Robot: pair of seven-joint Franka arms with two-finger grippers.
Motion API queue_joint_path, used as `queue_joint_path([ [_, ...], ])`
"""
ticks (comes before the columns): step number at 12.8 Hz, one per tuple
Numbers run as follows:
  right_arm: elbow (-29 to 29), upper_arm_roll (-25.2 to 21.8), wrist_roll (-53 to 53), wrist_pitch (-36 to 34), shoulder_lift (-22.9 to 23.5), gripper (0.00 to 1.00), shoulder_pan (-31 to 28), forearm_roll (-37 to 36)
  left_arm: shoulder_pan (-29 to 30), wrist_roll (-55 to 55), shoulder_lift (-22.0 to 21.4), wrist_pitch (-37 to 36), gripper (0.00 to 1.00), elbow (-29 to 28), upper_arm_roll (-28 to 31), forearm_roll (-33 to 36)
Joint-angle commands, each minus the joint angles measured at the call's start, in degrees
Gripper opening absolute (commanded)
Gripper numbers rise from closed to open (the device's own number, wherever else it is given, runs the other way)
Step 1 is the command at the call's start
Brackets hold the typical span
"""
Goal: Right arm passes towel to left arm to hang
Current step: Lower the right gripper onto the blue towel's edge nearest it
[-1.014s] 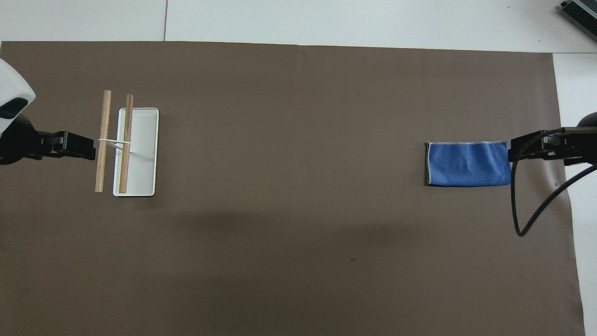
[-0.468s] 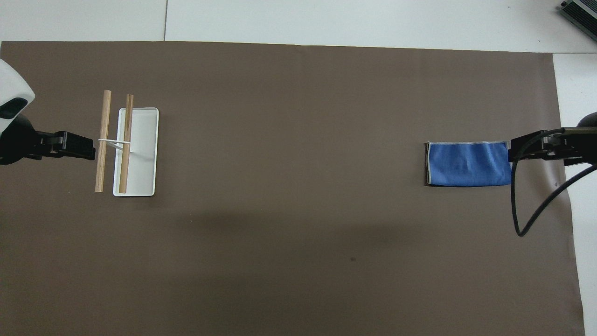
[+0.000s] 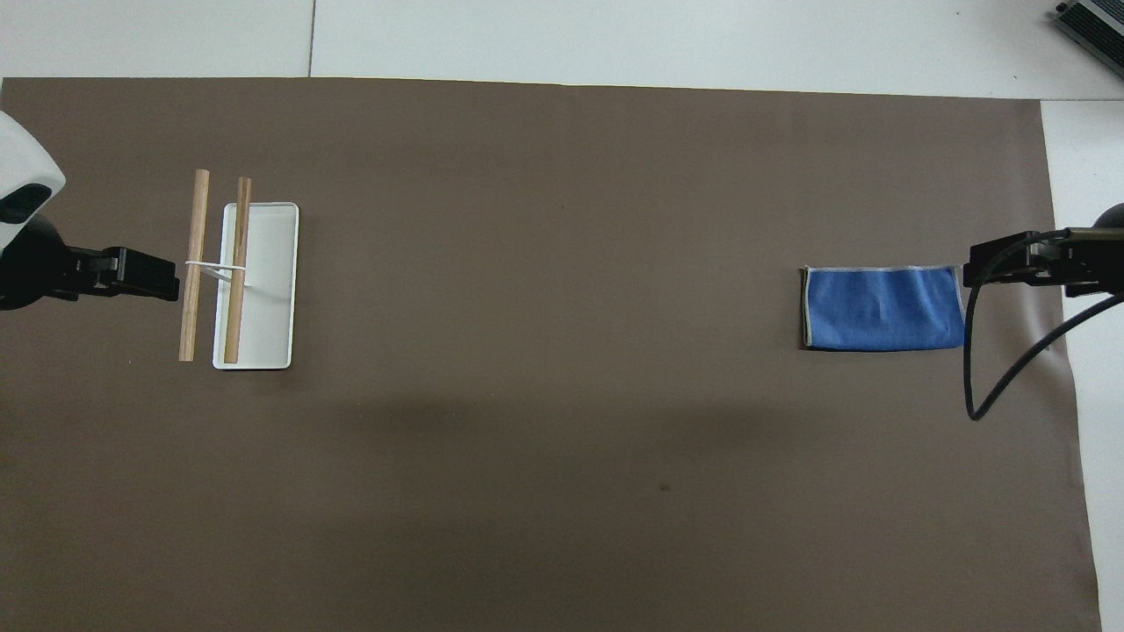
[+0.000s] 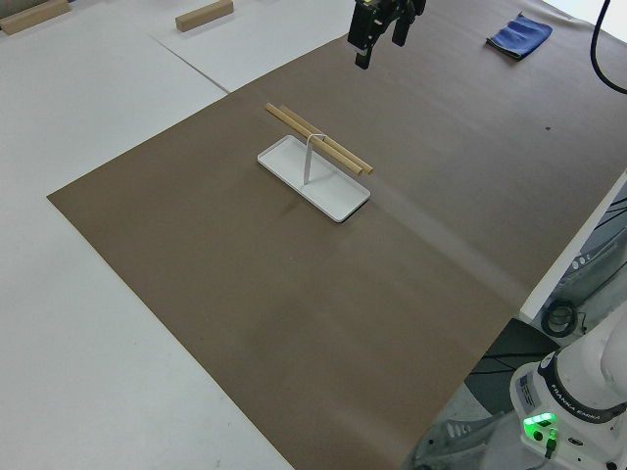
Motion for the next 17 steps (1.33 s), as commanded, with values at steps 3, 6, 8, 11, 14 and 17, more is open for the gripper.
queue_joint_path([
  [3, -10.7, 0.1, -3.5, 9.7, -1.6, 1.0, -3.0, 1.1, 0.3, 0.2, -1.0, -0.6, 1.0, -0.6, -0.2, 1.0],
  [6, -16.5, 0.1, -5.5, 17.9, 0.4, 1.0, -3.7, 1.2, 0.3, 0.5, -1.0, 0.2, 1.0, -0.6, -0.2, 1.0],
  [8, -17.7, 0.1, -7.9, 22.3, 4.3, 1.0, -4.5, 1.2, 0.3, 0.2, -1.0, -0.5, 1.0, -0.6, -0.2, 1.0],
  [11, -20.7, 0.1, -10.1, 31.4, 8.2, 1.0, -5.3, 1.1, 0.4, 0.2, -1.0, -0.5, 1.0, -0.6, 0.0, 1.0],
  [14, -24.3, 0.1, -10.2, 39.1, 10.5, 1.0, -5.4, 1.1, 0.3, 0.2, -1.0, -0.6, 1.0, -0.6, -0.1, 1.0],
  [17, -26.5, 0.1, -10.0, 42.7, 11.7, 1.0, -5.4, 1.2, 0.4, 0.3, -1.0, 0.1, 1.0, -0.6, -0.1, 1.0],
])
